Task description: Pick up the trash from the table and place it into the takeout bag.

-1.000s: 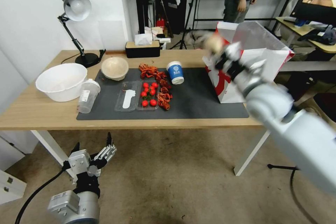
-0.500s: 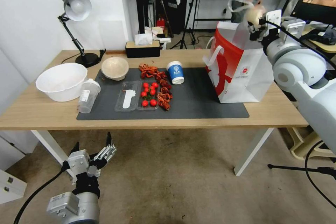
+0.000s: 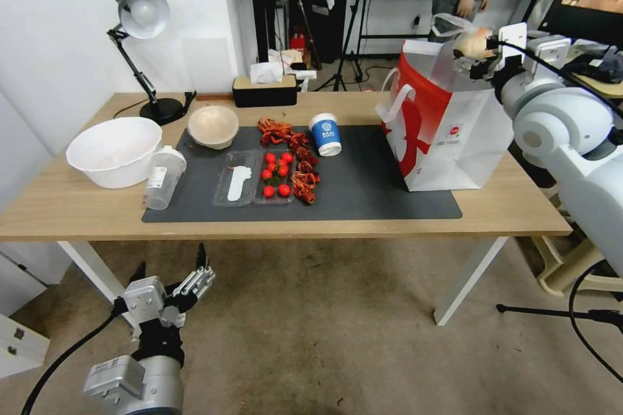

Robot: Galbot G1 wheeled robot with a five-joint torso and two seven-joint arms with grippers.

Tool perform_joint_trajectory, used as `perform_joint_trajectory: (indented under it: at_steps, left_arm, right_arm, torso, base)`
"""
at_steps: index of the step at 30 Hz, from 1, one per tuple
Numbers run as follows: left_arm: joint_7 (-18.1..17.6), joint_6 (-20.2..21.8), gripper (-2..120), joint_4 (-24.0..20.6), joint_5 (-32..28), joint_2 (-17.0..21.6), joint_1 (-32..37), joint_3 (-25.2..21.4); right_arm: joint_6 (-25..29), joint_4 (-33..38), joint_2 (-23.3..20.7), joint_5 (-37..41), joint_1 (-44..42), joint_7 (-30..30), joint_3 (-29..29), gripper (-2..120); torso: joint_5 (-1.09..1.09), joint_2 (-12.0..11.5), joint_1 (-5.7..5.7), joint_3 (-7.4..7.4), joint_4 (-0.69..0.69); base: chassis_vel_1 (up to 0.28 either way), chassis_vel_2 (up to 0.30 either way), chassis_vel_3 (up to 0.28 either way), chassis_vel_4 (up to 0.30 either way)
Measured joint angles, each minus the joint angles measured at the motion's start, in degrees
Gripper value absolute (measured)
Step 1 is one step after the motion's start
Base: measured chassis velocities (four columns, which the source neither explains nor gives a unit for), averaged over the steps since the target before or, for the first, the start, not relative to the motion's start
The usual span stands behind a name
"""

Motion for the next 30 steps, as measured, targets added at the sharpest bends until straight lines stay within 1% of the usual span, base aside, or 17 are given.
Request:
perform_joint_trajectory:
  at_steps: [4, 12, 15, 16, 18, 19, 22, 23, 25, 26, 27, 28, 30]
  left_arm:
    - [0.0, 0.01, 100, -0.18, 0.03, 0.0, 0.18, -0.07]
    - [0.0, 0.05, 100, -0.27, 0.03, 0.13, 0.23, -0.26]
    - [0.0, 0.06, 100, -0.27, -0.02, 0.22, 0.13, -0.35]
    - [0.0, 0.06, 100, -0.27, -0.02, 0.22, 0.13, -0.35]
    - [0.0, 0.08, 100, -0.27, -0.09, 0.23, 0.05, -0.37]
    - [0.0, 0.08, 100, -0.27, -0.09, 0.23, 0.05, -0.37]
    - [0.08, 0.09, 100, -0.29, -0.18, 0.23, -0.02, -0.38]
    - [0.08, 0.09, 100, -0.29, -0.18, 0.23, -0.02, -0.38]
    - [0.17, 0.09, 100, -0.37, -0.22, 0.18, -0.06, -0.38]
    - [0.21, 0.09, 100, -0.42, -0.24, 0.14, -0.13, -0.38]
    - [0.21, 0.09, 100, -0.42, -0.24, 0.14, -0.13, -0.38]
    - [0.25, 0.09, 100, -0.44, -0.25, 0.06, -0.16, -0.38]
    - [0.28, 0.06, 100, -0.46, -0.25, -0.15, -0.12, -0.37]
  right_arm:
    - [-0.08, 0.06, 0.39, 0.18, -0.35, 0.1, -0.13, 100]
    - [1.08, 0.96, 1.14, 1.46, -0.8, 0.12, -0.13, 100]
    - [5.11, 3.06, 1.28, 3.91, -1.42, -0.47, 0.18, 100]
    - [5.11, 3.06, 1.28, 3.91, -1.42, -0.47, 0.18, 100]
    - [8.62, 6.09, 0.98, 5.22, -3.48, -2.0, 0.73, 100]
    - [8.62, 6.09, 0.98, 5.22, -3.48, -2.0, 0.73, 100]
    - [14.5, 11.41, -0.01, 5.56, -9.62, -4.53, 2.71, 100]
    - [14.5, 11.41, -0.01, 5.56, -9.62, -4.53, 2.71, 100]
    - [18.94, 14.96, -0.58, 4.9, -15.8, -7.33, 5.69, 100]
    - [20.78, 16.65, -0.74, 3.81, -19.38, -8.68, 7.16, 100]
    - [20.78, 16.65, -0.74, 3.81, -19.38, -8.68, 7.16, 100]
    - [22.5, 18.33, -0.78, 2.18, -23.24, -9.51, 8.46, 100]
    - [24.18, 20.23, -0.47, 0.09, -28.92, -10.4, 10.36, 100]
  torso:
    - [0.01, 0.0, 0.0, 0.0, 0.0]
    - [0.0, 0.0, 0.0, 0.0, 0.0]
    - [0.0, 0.0, 0.0, 0.0, 0.0]
    - [0.0, 0.0, 0.0, 0.0, 0.0]
    - [-0.01, 0.0, 0.0, 0.0, 0.01]
    - [-0.01, 0.0, 0.0, 0.0, 0.01]
    - [0.02, 0.0, 0.0, 0.0, 0.0]
    - [0.02, 0.0, 0.0, 0.0, 0.0]
    - [-0.02, 0.0, 0.0, -0.01, 0.0]
    - [0.01, 0.0, 0.0, -0.01, -0.01]
    - [0.01, 0.0, 0.0, -0.01, -0.01]
    - [0.01, 0.0, 0.0, -0.01, -0.02]
    - [0.0, 0.0, 0.0, -0.01, 0.0]
  base:
    - [0.0, 0.0, 0.0, 0.0]
    - [0.0, 0.0, 0.0, 0.0]
    - [0.0, 0.0, 0.0, 0.0]
    - [0.0, 0.0, 0.0, 0.0]
    - [0.0, 0.0, 0.0, 0.0]
    - [0.0, 0.0, 0.0, 0.0]
    - [0.0, 0.0, 0.0, 0.0]
    - [0.0, 0.0, 0.0, 0.0]
    - [0.0, 0.0, 0.0, 0.0]
    - [0.0, 0.0, 0.0, 0.0]
    - [0.0, 0.0, 0.0, 0.0]
    - [0.0, 0.0, 0.0, 0.0]
    - [0.0, 0.0, 0.0, 0.0]
